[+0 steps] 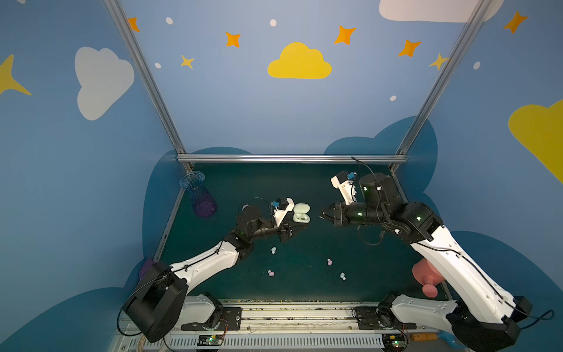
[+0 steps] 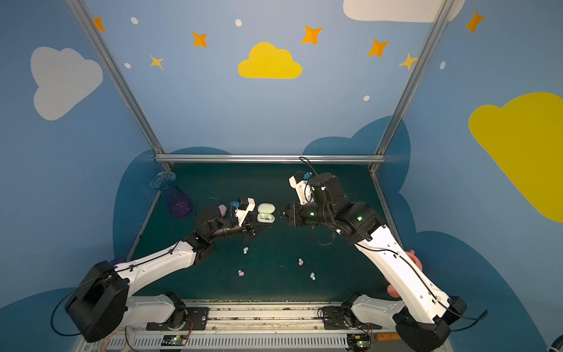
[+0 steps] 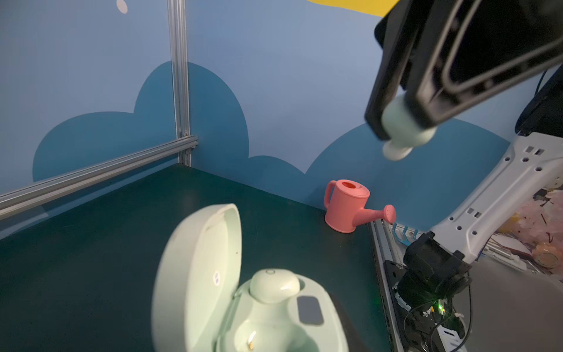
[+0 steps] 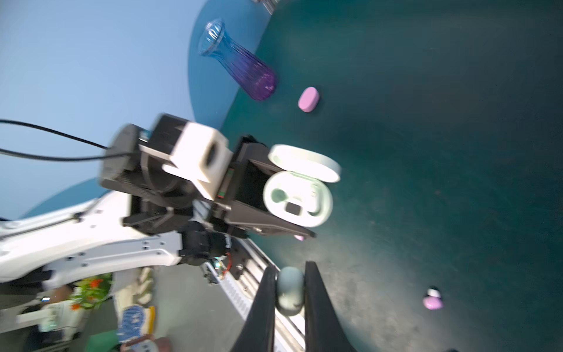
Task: Insert wireless bluetooth earbuds into charging case
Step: Insert the wireless bluetooth earbud into the charging case.
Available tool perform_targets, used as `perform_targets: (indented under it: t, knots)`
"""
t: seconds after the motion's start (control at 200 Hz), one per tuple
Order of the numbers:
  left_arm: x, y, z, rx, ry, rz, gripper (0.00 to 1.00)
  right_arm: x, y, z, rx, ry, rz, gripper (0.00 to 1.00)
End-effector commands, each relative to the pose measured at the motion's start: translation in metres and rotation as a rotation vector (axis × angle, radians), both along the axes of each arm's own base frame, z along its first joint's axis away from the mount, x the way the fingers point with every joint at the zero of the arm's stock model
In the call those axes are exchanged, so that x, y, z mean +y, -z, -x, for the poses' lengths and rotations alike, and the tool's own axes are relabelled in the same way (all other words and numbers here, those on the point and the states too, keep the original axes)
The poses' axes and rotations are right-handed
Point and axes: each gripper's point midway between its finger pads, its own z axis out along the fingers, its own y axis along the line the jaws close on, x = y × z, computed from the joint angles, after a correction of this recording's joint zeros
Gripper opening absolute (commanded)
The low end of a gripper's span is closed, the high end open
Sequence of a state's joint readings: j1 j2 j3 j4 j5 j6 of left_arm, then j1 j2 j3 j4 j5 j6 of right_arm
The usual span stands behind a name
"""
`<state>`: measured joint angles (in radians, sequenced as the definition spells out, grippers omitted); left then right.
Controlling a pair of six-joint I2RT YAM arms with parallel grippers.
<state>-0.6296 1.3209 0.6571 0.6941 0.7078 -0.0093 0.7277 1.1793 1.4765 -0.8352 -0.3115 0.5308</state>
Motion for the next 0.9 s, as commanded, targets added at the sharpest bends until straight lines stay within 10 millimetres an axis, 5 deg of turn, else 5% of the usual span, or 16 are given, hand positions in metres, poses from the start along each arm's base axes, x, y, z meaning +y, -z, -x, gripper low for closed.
perform_targets:
  t: [0.0, 0.315, 0.896]
  knots:
    - [-0.012, -0.029, 0.001, -0.126, 0.022, 0.047, 0.19, 0.011, -0.024, 0.004, 0.015, -0.024, -0.123, 0.14]
    - [-0.031, -0.041, 0.017, -0.19, 0.067, 0.09, 0.19, 0.028, -0.016, 0.0, 0.065, -0.047, -0.202, 0.14]
    - [-0.029, -0.061, 0.024, -0.231, 0.06, 0.147, 0.19, 0.031, 0.011, -0.003, 0.126, -0.024, -0.195, 0.15]
